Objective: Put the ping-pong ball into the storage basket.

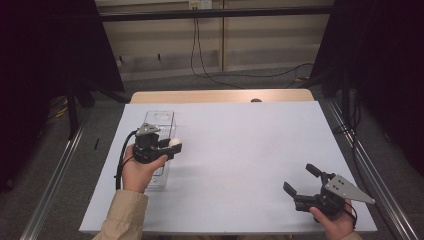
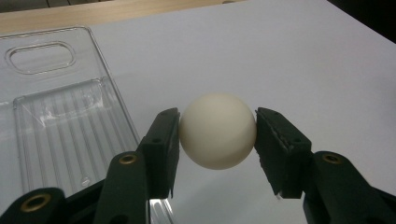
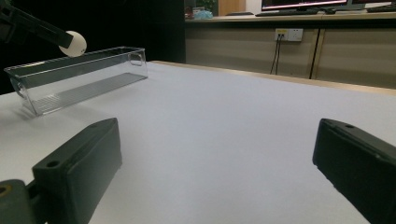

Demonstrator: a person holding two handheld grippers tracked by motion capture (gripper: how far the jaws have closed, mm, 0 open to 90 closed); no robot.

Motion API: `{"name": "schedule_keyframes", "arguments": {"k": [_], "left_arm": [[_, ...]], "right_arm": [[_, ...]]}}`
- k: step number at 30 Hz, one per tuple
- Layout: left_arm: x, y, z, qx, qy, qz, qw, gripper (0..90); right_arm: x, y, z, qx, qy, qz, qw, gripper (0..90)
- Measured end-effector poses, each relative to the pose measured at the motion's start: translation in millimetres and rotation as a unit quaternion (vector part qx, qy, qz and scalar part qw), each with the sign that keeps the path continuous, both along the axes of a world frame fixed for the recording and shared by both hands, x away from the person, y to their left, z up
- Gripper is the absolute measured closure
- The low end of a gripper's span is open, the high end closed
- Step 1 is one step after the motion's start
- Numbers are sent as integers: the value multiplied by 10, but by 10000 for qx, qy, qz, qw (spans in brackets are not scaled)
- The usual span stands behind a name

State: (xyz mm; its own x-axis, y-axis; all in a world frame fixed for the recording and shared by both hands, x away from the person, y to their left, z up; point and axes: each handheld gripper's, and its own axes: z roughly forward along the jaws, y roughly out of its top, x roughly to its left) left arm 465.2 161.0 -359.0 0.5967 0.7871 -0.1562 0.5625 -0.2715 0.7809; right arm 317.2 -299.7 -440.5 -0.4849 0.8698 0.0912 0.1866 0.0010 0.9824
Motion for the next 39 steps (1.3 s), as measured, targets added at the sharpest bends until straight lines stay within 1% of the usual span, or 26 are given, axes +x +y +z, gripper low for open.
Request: {"name": "schedule_keyframes", "arguments": {"k": [2, 3, 4, 5, 6, 9, 11, 12, 14, 15, 16, 17, 19, 20, 21, 22, 24, 27, 28, 29, 30, 31, 35, 37, 38, 39], "left_arm": [[0, 16, 3, 27, 2, 16, 10000, 509], [-2, 19, 2, -41, -4, 67, 10000, 509], [-2, 25, 2, -42, -7, 82, 10000, 509], [0, 44, 7, 7, 1, 44, 10000, 509], [-2, 50, 8, -26, 7, 72, 10000, 509], [3, 91, 11, 24, 7, 58, 10000, 509], [-1, 97, 8, -35, -8, 157, 9999, 509], [1, 113, 11, -15, 10, 108, 9999, 509], [-2, 121, 9, -14, -11, 190, 9998, 509], [-4, 120, 3, -144, 9, 241, 9996, 509], [-1, 143, 9, -35, 14, 182, 9998, 509], [-2, 148, 5, -69, -7, 237, 9997, 509], [-1, 169, 7, -61, 10, 212, 9998, 509], [-4, 163, 3, -117, -5, 291, 9995, 509], [-3, 178, 6, -67, 5, 284, 9996, 509], [1, 194, 6, -45, 11, 233, 9997, 509], [-2, 198, 3, -70, -5, 322, 9995, 509], [0, 230, 3, -21, 7, 291, 9996, 510], [0, 228, -1, -55, -4, 323, 9995, 509], [-1, 227, -6, -82, -13, 380, 9992, 509], [0, 233, -8, -63, -8, 375, 9993, 509], [2, 238, -13, -95, -2, 380, 9992, 509], [3, 257, -19, -59, -17, 426, 9991, 509], [5, 276, -17, -14, 12, 367, 9993, 509], [5, 277, -20, -17, 8, 385, 9993, 509], [4, 274, -26, -67, 10, 443, 9990, 510]], "right_arm": [[1, -1, 0, 5, 5, -1, 10000, 7], [1, -2, -1, -3, 3, -3, 10000, 7], [2, -8, -2, -44, -4, 25, 10000, 7], [3, -9, -2, -42, -5, 25, 10000, 7], [7, -7, -3, -24, -26, 3, 10000, 7], [9, -8, -4, -16, -34, 8, 10000, 7], [6, -8, -4, -41, -25, 17, 10000, 7], [4, -7, -4, -38, -14, 21, 10000, 7], [7, -8, -5, -40, -24, 17, 10000, 7], [7, -7, -5, -32, -29, 25, 10000, 7], [7, -7, -5, -32, -27, 28, 10000, 6], [7, -6, -5, -33, -28, 20, 10000, 7], [6, -3, -5, -27, -17, 13, 10000, 7], [5, 4, -3, 26, -3, -21, 10000, 7], [8, -5, -7, -48, -20, 52, 10000, 7], [4, -2, -5, -30, -8, 24, 10000, 6], [4, -2, -5, -33, -11, 29, 10000, 6], [4, -3, -5, -29, -8, 22, 10000, 6], [6, 6, -4, 33, -10, -27, 10000, 6], [6, 2, -5, 5, -7, 13, 10000, 6], [6, 6, -3, 32, -5, -19, 10000, 7], [7, 7, -4, 36, -11, -16, 10000, 6], [4, 3, -2, 26, -5, -18, 10000, 7], [8, -1, -5, -8, -13, 17, 10000, 6], [7, 2, -5, 2, -3, 20, 10000, 6], [5, 0, -4, -6, -5, 10, 10000, 7]]}}
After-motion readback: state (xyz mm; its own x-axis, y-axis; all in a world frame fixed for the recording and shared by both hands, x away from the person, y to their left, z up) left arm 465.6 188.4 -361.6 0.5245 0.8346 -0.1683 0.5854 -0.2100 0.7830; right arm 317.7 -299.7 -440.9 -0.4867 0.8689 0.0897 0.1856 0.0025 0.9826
